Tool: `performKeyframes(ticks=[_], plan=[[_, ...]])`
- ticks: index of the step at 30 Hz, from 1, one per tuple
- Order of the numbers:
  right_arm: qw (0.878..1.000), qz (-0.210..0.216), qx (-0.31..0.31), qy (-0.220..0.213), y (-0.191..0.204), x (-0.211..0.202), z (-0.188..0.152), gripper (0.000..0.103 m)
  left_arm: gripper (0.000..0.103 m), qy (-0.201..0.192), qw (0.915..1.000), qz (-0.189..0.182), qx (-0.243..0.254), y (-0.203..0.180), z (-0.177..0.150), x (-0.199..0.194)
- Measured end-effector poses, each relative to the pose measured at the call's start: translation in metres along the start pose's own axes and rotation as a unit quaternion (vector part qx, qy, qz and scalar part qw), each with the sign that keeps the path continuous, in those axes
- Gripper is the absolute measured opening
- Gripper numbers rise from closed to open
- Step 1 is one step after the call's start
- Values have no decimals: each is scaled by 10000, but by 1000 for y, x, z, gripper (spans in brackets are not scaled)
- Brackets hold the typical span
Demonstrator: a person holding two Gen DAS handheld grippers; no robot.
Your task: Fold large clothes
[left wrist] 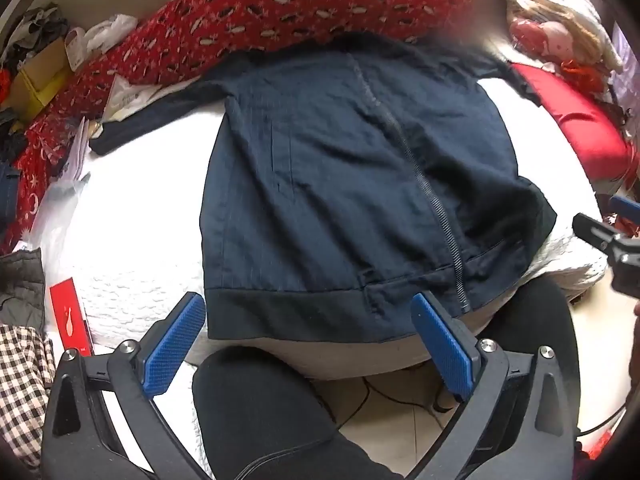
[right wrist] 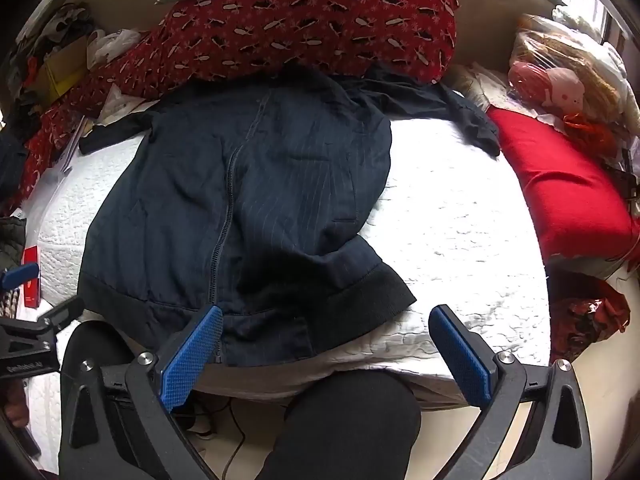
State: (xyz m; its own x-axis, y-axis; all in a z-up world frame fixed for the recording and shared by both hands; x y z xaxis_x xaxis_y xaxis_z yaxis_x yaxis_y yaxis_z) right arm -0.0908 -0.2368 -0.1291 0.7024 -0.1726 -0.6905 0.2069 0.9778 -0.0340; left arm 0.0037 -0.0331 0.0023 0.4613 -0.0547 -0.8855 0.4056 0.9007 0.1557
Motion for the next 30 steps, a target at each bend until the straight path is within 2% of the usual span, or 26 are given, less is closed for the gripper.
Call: performKeyframes(ticks=[3,10,30], plan=[[10000,-84,5,-51,2,-4,-5,102,103,-154,9997,-186,-50,10,-9,-1],[9997,-178,154,-79,-6,-8,-2,102,103,-280,9993,-226,-55,5,-6,-5],[9995,-262,179,-37,-6,3,0,102,103,-22,9994,-309,-161,8,-4,12]])
Point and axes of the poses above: each gripper's, at about its wrist camera, not at the fingertips, and x roughly the way its jaws point, y to its left, z to its top, the point moved 3 cm from there along x, roughly the way its jaws point, and after that the axes turned 2 degrees about y, right-handed, at the moved point
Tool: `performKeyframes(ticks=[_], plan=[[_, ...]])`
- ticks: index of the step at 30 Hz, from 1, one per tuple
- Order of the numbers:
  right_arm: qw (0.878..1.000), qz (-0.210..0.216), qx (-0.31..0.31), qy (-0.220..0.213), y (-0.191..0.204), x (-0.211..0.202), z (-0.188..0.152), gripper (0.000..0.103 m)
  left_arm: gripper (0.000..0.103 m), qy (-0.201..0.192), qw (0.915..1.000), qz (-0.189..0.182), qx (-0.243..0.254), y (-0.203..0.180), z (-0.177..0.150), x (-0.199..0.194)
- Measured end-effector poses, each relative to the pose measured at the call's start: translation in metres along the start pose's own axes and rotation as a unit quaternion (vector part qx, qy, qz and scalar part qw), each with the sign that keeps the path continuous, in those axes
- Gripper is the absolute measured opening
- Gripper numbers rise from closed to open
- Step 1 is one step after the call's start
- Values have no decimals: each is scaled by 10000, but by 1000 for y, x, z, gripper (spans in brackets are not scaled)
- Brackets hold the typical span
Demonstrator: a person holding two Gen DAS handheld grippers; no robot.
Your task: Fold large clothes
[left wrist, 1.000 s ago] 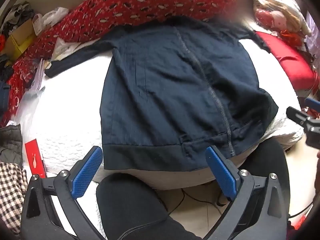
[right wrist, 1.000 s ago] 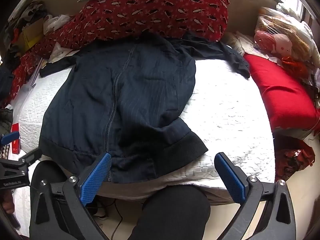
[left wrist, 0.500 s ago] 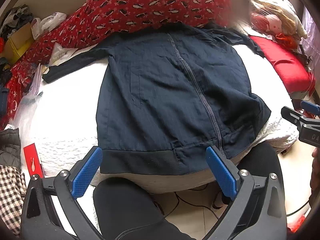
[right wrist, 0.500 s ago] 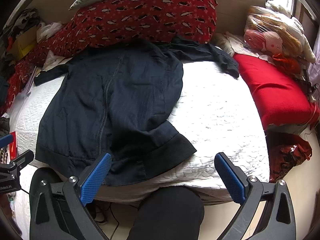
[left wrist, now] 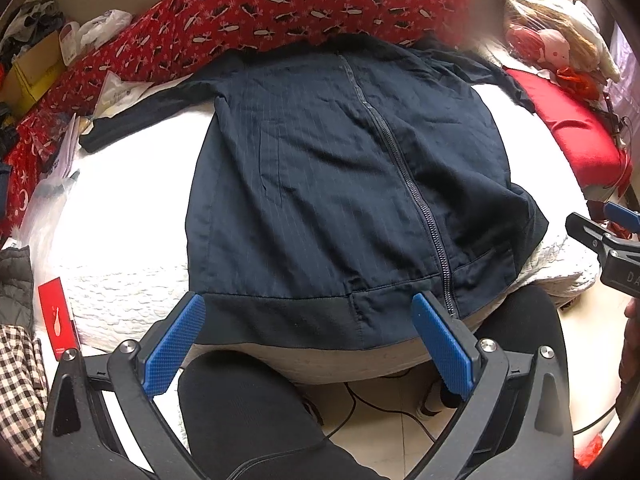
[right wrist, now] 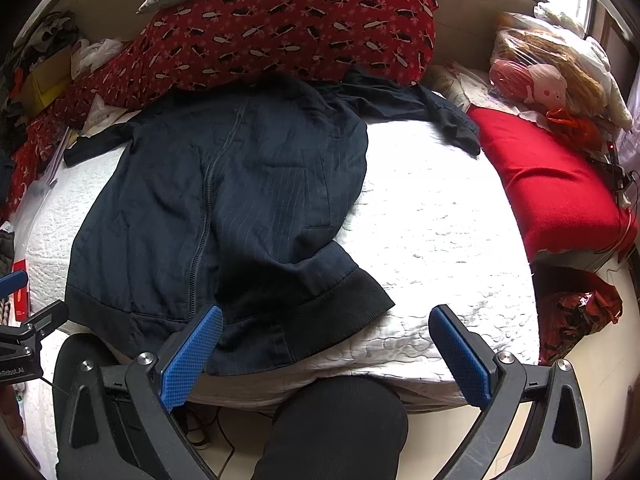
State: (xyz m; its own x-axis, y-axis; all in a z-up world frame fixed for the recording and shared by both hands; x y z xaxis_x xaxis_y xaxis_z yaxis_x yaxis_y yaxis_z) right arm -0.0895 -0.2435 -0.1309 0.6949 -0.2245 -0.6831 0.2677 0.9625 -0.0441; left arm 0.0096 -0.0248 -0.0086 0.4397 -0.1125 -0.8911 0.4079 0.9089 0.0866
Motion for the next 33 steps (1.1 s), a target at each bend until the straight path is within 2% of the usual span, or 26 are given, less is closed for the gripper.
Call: performKeyframes(ticks=[25,33], plan=[[9999,50,57,121,0,11,5,102,103,195,9998,-27,-13,0,-1,15],[9998,60,145,109,-7,13,4,102,103,313,9993,-119,-155,7,-1,23]])
Point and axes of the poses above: each gripper's, at about its wrist camera, not at the fingertips, and x roughly the way its jaws point, y to its left, z to its top, the point moved 3 cm from there along x, roughly the way its jaws point, and after that the axes turned 2 degrees about y, right-handed, at the moved point
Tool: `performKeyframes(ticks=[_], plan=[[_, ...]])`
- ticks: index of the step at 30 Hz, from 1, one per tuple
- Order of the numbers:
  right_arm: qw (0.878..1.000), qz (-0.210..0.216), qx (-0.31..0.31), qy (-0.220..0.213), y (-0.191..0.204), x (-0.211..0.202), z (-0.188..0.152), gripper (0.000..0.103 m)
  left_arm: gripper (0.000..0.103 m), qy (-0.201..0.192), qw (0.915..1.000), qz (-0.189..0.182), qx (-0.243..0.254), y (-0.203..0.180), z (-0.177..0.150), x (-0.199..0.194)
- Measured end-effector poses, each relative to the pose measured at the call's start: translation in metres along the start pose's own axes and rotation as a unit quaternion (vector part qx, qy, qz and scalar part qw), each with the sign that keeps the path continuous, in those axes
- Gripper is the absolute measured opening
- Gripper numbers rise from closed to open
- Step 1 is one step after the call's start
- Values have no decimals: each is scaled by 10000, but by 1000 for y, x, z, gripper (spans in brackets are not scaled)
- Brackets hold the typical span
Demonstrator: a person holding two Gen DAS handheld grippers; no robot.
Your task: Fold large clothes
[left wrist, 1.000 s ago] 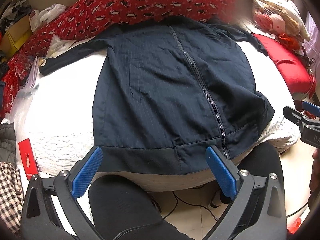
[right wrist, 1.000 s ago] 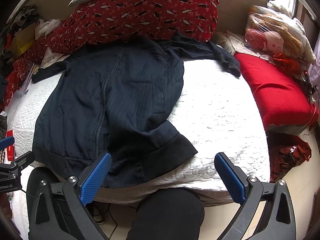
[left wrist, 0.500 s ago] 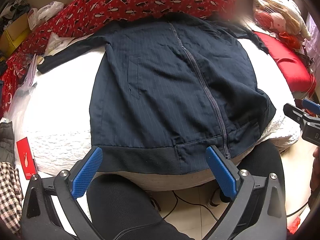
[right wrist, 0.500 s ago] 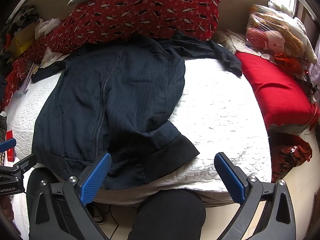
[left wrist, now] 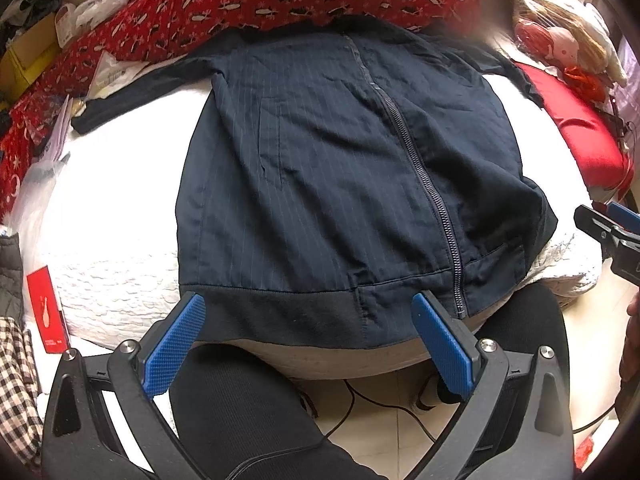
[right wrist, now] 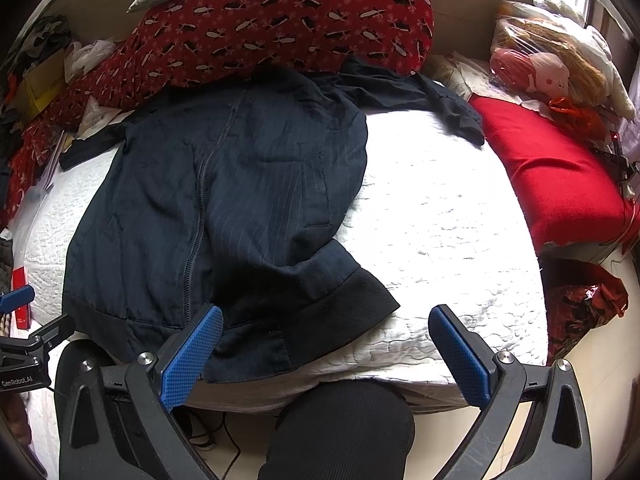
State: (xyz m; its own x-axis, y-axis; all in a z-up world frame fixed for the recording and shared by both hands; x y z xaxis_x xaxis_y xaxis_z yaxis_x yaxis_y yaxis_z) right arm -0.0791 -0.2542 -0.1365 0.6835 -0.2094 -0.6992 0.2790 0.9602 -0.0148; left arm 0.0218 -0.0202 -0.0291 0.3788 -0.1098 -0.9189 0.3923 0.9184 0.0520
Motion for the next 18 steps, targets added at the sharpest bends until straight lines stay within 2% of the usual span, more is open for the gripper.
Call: performKeyframes(ticks=[5,12,16,18], plan=[[9998,-10,190,58,-15,12,2,102,103,100,9996,19,-268,25,2,11],[9970,-298,597,386,-56,58,1,100,103,437,9932,468,-977,101,6,45],[9979,133,356,534,-50,90,4,96,103,850,9877,183,-1298,123,2,76],[9963,470,236,674,-42,101,3,77,101,968,9861,-41,-1348,122,-1,86]])
Point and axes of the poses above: each gripper's, at about its wrist camera, not at the fingertips, and x roughly the way its jaws point, y to its left, z to its top, the point moved 3 cm from there along x, roughly the way its jaws point, and after that the axes turned 2 degrees about y, right-handed, at the moved point
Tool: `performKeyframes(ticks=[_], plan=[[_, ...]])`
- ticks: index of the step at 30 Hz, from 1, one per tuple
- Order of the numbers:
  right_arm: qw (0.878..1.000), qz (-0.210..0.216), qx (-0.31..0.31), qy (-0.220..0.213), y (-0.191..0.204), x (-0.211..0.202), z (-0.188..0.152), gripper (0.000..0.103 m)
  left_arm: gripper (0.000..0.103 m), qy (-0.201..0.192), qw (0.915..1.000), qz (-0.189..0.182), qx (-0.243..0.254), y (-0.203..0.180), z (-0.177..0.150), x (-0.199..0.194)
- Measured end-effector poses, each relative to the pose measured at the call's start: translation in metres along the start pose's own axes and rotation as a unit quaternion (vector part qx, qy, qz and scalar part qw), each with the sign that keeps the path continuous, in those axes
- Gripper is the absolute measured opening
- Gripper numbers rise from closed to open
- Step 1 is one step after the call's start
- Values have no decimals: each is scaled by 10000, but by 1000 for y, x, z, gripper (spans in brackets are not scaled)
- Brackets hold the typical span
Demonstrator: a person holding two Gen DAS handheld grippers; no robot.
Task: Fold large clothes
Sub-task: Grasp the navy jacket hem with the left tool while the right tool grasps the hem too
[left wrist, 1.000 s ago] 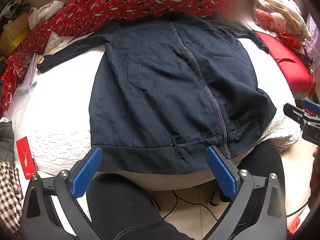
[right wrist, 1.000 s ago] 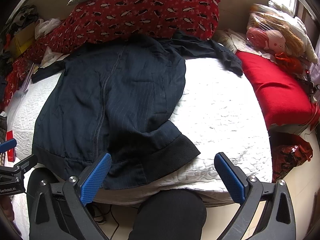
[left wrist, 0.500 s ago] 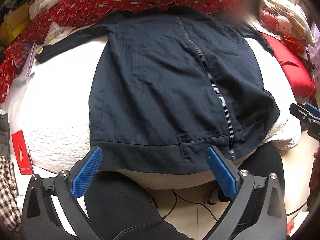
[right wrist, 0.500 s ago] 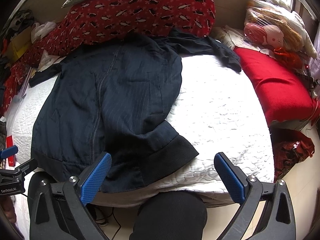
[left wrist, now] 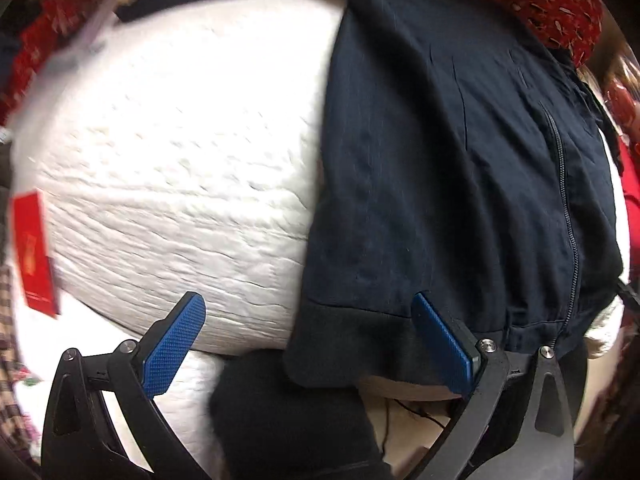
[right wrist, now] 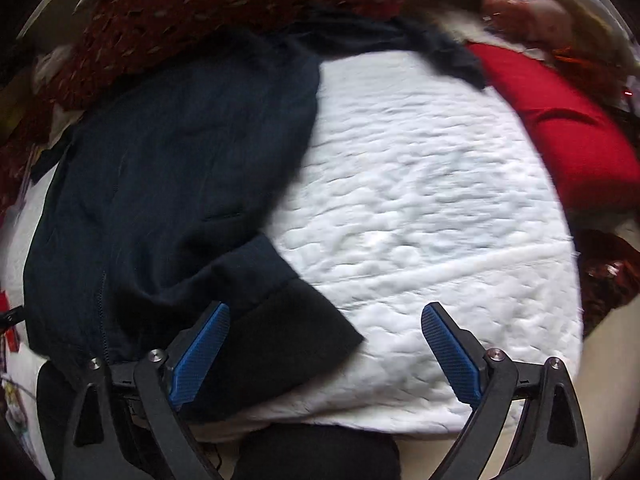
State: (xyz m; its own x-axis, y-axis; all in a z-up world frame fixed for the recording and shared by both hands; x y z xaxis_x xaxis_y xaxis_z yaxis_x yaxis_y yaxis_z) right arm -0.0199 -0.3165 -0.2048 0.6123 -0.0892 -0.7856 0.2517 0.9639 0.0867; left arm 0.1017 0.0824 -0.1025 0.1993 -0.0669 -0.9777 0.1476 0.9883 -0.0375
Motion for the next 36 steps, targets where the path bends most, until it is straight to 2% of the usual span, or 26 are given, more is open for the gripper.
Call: performKeyframes(ticks=[1,2,3,4,6,9,11,15,16,18,19,21,23,24,25,27,29,30,31,32,33,34,36], plan=[[9993,338,-80,121,6,4,-1,46,86,-10,10000,-79,31,-2,-2,2],[9979,600,-163,163,13,2,-2,24,75,-2,9999,-114,103,-6,-4,3],[9979,589,-262,110,16,-3,-3,17,48,56,9996,-144,223,-11,-6,4],[9975,538,-456,7,20,-13,-4,12,31,121,9994,-147,281,-13,-8,5],[9963,690,-463,-225,16,-36,-5,9,22,85,9994,-60,317,-16,-12,-2],[9903,1163,73,-758,-12,-84,-11,8,21,-57,9992,-282,273,-12,-17,-17],[9894,1151,404,-789,-34,-91,-22,4,21,-38,9995,-214,245,-6,-20,-18],[9940,844,694,74,-50,-45,-49,4,21,250,9995,12,204,5,-27,-5],[9939,778,730,287,-50,-34,-54,4,21,290,9995,-4,160,8,-29,-6],[9942,662,726,435,-43,-26,-59,6,21,254,9995,-156,80,18,-28,-10],[9940,669,763,410,-43,-29,-54,12,21,183,9995,-259,52,22,-26,-17],[9920,822,946,165,-47,-43,-43,18,23,17,9993,-364,63,27,-21,-28],[9880,963,1179,-249,-53,-57,-29,38,34,-98,9991,-383,127,28,-12,-34],[9863,995,1258,-383,-55,-60,-25,45,49,-164,9990,-376,158,26,-6,-33],[9846,1009,1337,-492,-55,-60,-18,52,57,-184,9991,-334,180,22,1,-29],[9848,966,1368,-462,-52,-49,-8,53,57,-106,9995,-235,185,11,20,-22],[9879,703,1367,-218,-44,-21,-4,53,57,80,9999,-73,131,2,29,-8],[9889,583,1365,-77,-41,-11,-5,52,54,183,9998,-23,94,1,30,0],[9895,557,1336,65,-37,-1,-6,43,43,286,9996,-75,27,1,30,6],[9903,597,1243,192,-30,7,-8,10,37,281,9994,-190,-50,0,31,5],[9914,585,1160,140,-28,5,-8,3,23,216,9995,-189,-88,1,31,0],[9926,612,1047,-95,-23,-6,-7,3,16,144,9998,-131,-50,2,29,-5],[9882,857,1092,-651,-28,-32,-9,2,15,15,10000,-27,51,5,24,-12]])
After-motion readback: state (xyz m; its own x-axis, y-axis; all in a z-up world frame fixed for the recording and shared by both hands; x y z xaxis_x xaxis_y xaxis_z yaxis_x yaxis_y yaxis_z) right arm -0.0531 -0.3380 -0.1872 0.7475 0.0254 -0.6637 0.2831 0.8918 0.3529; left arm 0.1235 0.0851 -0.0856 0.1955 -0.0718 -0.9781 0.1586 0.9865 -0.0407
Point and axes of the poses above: each gripper's, at about its wrist camera, not at the fingertips, and x roughly the way its jaws point, y to its left, z to its top, the point moved 3 cm from there along x, roughly the way its jaws point, and after that the axes turned 2 degrees about y, right-handed, at the moved point
